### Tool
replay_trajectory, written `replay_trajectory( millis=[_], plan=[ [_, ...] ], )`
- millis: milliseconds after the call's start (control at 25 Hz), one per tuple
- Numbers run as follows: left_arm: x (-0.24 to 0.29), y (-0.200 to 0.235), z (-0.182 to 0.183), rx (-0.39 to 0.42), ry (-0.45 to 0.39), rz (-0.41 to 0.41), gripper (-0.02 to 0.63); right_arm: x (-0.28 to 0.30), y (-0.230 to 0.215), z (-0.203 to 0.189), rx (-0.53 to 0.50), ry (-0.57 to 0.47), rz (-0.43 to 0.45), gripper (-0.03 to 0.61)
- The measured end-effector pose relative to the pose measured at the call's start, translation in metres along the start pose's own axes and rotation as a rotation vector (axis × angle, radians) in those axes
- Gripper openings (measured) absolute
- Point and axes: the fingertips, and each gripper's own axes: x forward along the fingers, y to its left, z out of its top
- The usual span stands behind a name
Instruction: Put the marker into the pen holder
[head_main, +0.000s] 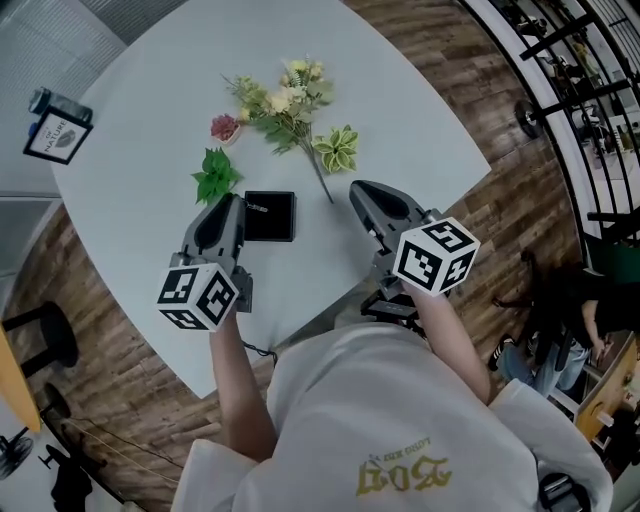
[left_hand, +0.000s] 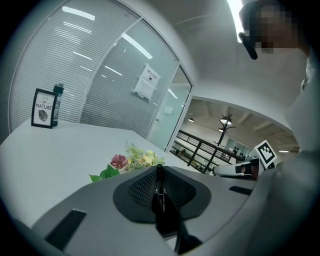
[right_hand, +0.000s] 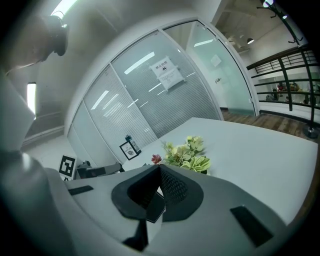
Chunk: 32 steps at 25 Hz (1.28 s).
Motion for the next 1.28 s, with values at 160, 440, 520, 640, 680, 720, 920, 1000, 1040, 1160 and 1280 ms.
replay_trajectory(
  millis=[160, 440, 520, 640, 680, 720, 920, 1000, 1040, 1160, 1280],
  plan=[
    [0.007, 0.006, -0.011, 0.003, 0.027, 0.017, 0.048, 0.005, -0.005, -0.005, 0.007, 0.018, -0.002, 0.017],
    [0.020, 0.010, -0.025, 0.037, 0.070, 0.031, 0.048, 0.012, -0.013, -0.011, 0.022, 0.039, -0.004, 0.017],
    [0.023, 0.009, -0.028, 0.048, 0.077, 0.031, 0.048, 0.014, -0.014, -0.012, 0.026, 0.041, -0.005, 0.017],
    [0.025, 0.009, -0.031, 0.083, 0.088, 0.037, 0.048, 0.015, -0.015, -0.013, 0.025, 0.045, -0.007, 0.017],
    [0.026, 0.009, -0.032, 0.102, 0.093, 0.044, 0.048, 0.015, -0.016, -0.013, 0.026, 0.047, -0.008, 0.017],
    [0.027, 0.009, -0.034, 0.122, 0.099, 0.051, 0.048, 0.015, -0.017, -0.014, 0.027, 0.048, -0.010, 0.017],
    [0.033, 0.007, -0.042, 0.181, 0.108, 0.068, 0.049, 0.016, -0.022, -0.017, 0.033, 0.055, -0.017, 0.017],
    [0.035, 0.003, -0.044, 0.179, 0.108, 0.060, 0.049, 0.017, -0.022, -0.017, 0.033, 0.057, -0.017, 0.017],
    [0.036, 0.002, -0.046, 0.182, 0.111, 0.058, 0.049, 0.016, -0.022, -0.017, 0.032, 0.057, -0.017, 0.017],
    [0.038, 0.001, -0.049, 0.202, 0.119, 0.067, 0.049, 0.016, -0.023, -0.017, 0.033, 0.056, -0.016, 0.017],
    [0.039, 0.001, -0.049, 0.208, 0.119, 0.078, 0.049, 0.014, -0.023, -0.018, 0.034, 0.057, -0.016, 0.017]
  ],
)
